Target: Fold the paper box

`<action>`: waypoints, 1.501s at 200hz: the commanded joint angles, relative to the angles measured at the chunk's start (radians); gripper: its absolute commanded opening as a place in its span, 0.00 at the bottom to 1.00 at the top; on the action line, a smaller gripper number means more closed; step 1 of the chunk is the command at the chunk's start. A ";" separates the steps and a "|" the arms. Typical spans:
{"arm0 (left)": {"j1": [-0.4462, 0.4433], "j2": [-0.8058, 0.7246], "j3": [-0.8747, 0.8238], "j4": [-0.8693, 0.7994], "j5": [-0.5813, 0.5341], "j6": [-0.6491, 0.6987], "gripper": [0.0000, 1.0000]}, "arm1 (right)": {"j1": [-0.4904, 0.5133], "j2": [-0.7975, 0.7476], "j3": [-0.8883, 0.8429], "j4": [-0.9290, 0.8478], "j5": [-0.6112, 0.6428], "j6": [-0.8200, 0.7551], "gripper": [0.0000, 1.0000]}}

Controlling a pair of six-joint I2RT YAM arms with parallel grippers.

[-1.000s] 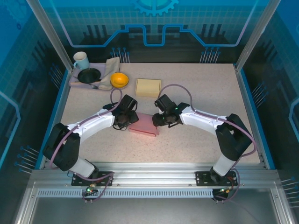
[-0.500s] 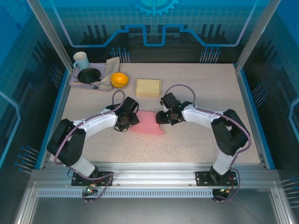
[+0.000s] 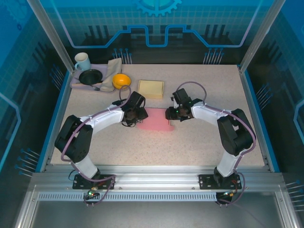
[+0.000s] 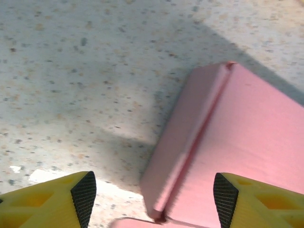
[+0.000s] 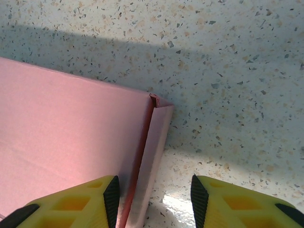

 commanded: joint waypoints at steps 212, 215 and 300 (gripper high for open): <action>-0.049 0.058 0.047 -0.036 0.103 -0.086 0.99 | -0.009 0.021 -0.007 -0.015 -0.008 -0.024 0.46; -0.050 0.061 0.050 -0.035 0.108 -0.090 0.99 | -0.010 0.022 -0.007 -0.015 -0.009 -0.025 0.46; -0.048 0.115 0.037 0.011 0.155 -0.183 0.99 | -0.011 0.021 -0.009 -0.017 -0.015 -0.036 0.46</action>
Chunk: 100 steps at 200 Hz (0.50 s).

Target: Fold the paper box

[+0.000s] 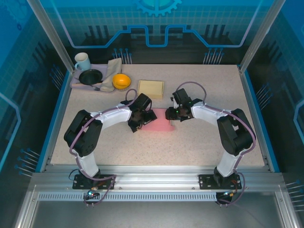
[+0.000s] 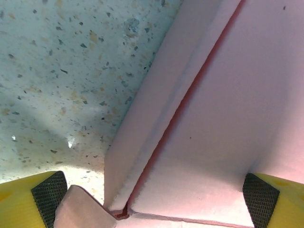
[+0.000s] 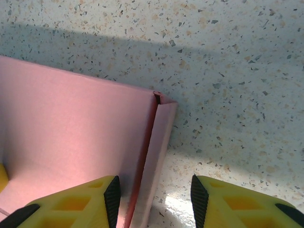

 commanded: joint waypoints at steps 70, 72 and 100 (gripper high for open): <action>0.001 0.007 0.048 -0.038 -0.011 -0.031 0.99 | -0.013 0.010 -0.025 -0.007 -0.011 -0.017 0.46; 0.000 0.010 0.050 -0.038 -0.009 -0.030 0.99 | -0.013 0.009 -0.025 -0.007 -0.011 -0.016 0.46; 0.002 0.032 0.065 -0.032 -0.002 -0.029 0.97 | -0.013 0.010 -0.024 -0.007 -0.015 -0.017 0.46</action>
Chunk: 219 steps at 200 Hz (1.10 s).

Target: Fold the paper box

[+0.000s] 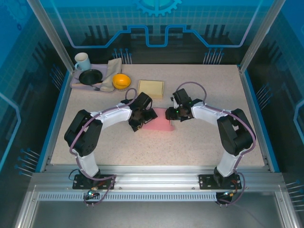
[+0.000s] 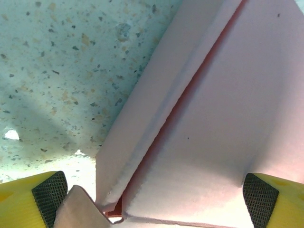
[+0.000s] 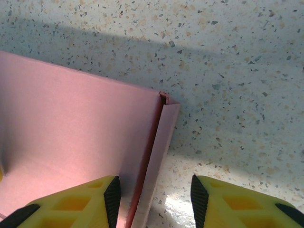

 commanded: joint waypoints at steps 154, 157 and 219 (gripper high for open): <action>-0.002 0.098 0.095 -0.114 -0.111 0.107 0.89 | -0.012 0.005 0.000 -0.048 0.003 -0.049 0.46; -0.002 0.099 0.093 -0.112 -0.110 0.107 0.89 | -0.011 0.004 0.002 -0.051 0.005 -0.051 0.46; -0.001 0.108 0.071 -0.053 -0.088 0.088 0.85 | -0.013 0.003 0.006 -0.065 -0.007 -0.061 0.46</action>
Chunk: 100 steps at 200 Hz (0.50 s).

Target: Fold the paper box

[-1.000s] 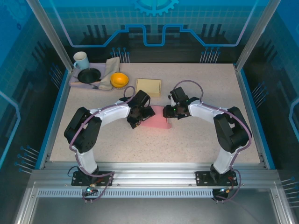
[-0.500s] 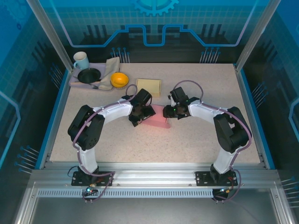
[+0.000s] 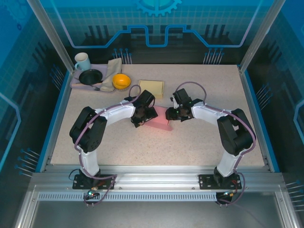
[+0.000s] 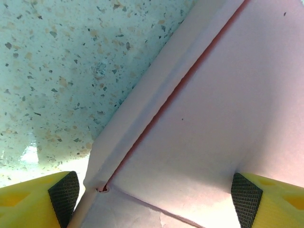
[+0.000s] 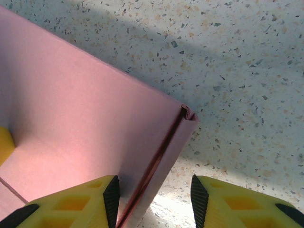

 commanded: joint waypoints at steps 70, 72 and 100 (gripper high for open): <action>-0.001 0.069 -0.035 -0.014 -0.083 0.064 0.87 | -0.042 0.006 0.010 -0.078 -0.038 -0.079 0.47; -0.001 0.069 -0.037 -0.014 -0.084 0.064 0.87 | -0.043 0.006 0.011 -0.079 -0.044 -0.082 0.47; 0.003 0.068 -0.046 -0.012 -0.097 0.058 0.87 | -0.062 -0.050 -0.006 -0.060 -0.099 -0.094 0.47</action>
